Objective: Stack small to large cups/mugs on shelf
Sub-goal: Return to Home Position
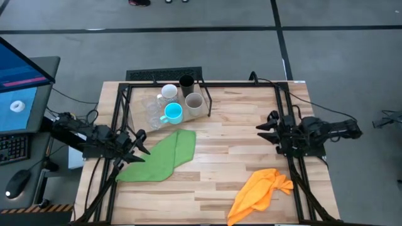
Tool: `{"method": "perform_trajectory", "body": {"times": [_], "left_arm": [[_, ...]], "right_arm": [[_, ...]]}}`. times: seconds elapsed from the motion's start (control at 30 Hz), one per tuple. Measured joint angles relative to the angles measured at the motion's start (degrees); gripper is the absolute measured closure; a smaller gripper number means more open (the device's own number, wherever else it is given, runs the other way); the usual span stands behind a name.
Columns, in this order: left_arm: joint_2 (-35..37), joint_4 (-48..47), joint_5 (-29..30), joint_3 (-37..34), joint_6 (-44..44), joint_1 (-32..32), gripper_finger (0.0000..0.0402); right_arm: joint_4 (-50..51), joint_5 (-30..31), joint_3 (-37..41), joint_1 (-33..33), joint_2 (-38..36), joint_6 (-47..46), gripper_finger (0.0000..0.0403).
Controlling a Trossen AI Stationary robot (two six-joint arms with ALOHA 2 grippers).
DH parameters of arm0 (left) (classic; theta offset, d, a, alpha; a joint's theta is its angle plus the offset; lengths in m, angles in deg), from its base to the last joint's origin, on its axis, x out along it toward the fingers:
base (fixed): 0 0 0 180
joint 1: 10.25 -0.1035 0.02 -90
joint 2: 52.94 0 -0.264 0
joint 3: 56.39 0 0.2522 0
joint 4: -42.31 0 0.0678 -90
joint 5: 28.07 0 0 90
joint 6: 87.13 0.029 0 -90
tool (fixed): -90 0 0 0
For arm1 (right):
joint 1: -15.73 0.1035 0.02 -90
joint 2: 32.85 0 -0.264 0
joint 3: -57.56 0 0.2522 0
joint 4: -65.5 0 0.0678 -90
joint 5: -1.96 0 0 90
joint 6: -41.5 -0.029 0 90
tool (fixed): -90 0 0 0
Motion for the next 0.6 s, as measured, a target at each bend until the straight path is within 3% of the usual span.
{"method": "perform_trajectory", "body": {"times": [0.2, 0.6], "left_arm": [[0.0, -1.2, 0.0, 0.0, 0.2, 0.0, 0.0242], [0.0, -3.6, 5.2, 0.0, -0.5, 0.0, 0.0242]], "right_arm": [[-10.0, -2.3, 6.6, 0.0, 0.0, -0.4, 0.0227], [-5.7, -2.6, 7.3, 0.0, 0.2, -0.1, 0.0227]]}}
